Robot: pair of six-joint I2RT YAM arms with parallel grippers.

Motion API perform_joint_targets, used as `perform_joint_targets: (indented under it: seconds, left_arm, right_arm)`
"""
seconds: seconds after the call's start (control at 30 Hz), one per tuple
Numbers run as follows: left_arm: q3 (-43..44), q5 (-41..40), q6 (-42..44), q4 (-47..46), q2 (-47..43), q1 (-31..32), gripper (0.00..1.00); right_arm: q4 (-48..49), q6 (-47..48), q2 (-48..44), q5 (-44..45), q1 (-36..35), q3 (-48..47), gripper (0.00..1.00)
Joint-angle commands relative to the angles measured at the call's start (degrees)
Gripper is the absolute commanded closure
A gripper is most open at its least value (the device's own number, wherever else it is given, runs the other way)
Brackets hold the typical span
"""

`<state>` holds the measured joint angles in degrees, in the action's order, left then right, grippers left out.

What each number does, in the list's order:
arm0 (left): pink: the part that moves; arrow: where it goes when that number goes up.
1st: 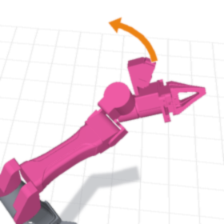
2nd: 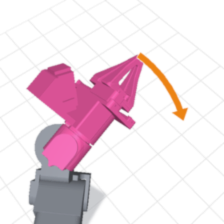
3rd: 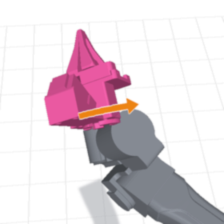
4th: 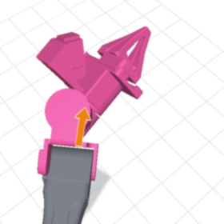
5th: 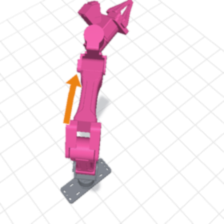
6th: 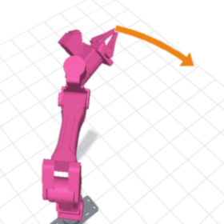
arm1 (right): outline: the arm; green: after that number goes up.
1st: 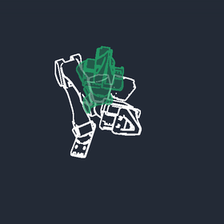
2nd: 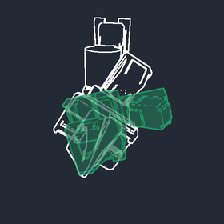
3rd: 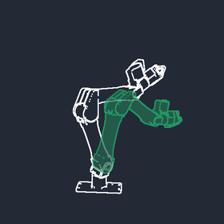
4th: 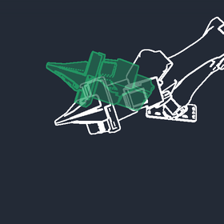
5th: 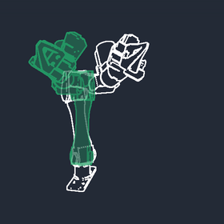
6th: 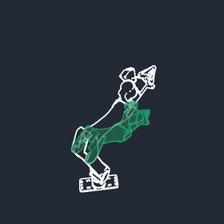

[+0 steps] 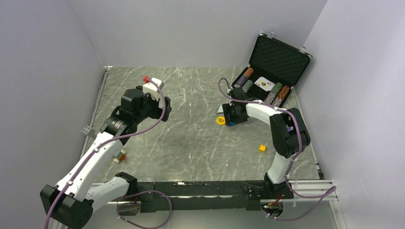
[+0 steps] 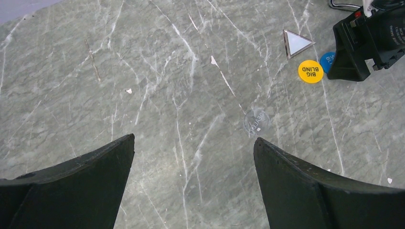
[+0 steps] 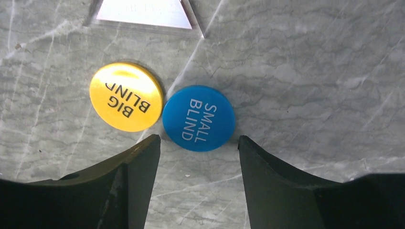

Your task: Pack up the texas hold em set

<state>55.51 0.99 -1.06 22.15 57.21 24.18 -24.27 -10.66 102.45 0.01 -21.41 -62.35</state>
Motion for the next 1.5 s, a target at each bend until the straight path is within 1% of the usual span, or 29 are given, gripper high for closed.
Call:
perform_joint_targets:
  seconds: [0.0,0.23,0.67,0.83,0.93,1.07,1.47]
  left_arm:
    - [0.3,-0.8,0.4,-0.6,-0.5,-0.2,0.02]
    - [0.2,-0.8,0.4,-0.8,-1.1,-0.2,0.02]
    - [0.1,-0.3,0.4,-0.9,-1.3,-0.2,0.02]
    - [0.1,-0.1,0.4,-0.9,-1.1,-0.2,0.02]
    - [0.2,0.2,0.4,-0.9,-1.0,-0.2,0.02]
    - [0.1,0.0,0.4,-0.9,-1.1,-0.2,0.02]
    - [0.1,-0.8,0.4,-0.8,-1.2,-0.2,0.02]
  right_arm:
    - [2.0,-0.1,1.0,1.3,0.2,-2.2,0.36]
    - [2.9,-0.2,1.9,3.4,0.2,-1.8,0.39]
    - [2.6,1.7,3.0,4.8,-0.9,-1.9,0.39]
    - [2.0,1.3,3.1,5.1,-1.2,-2.2,0.46]
    - [1.4,1.4,3.1,5.3,-1.2,-2.6,0.52]
    - [0.0,0.8,2.4,5.3,-1.1,-4.1,0.56]
    - [-6.1,1.2,-0.8,5.2,0.1,-11.3,0.6]
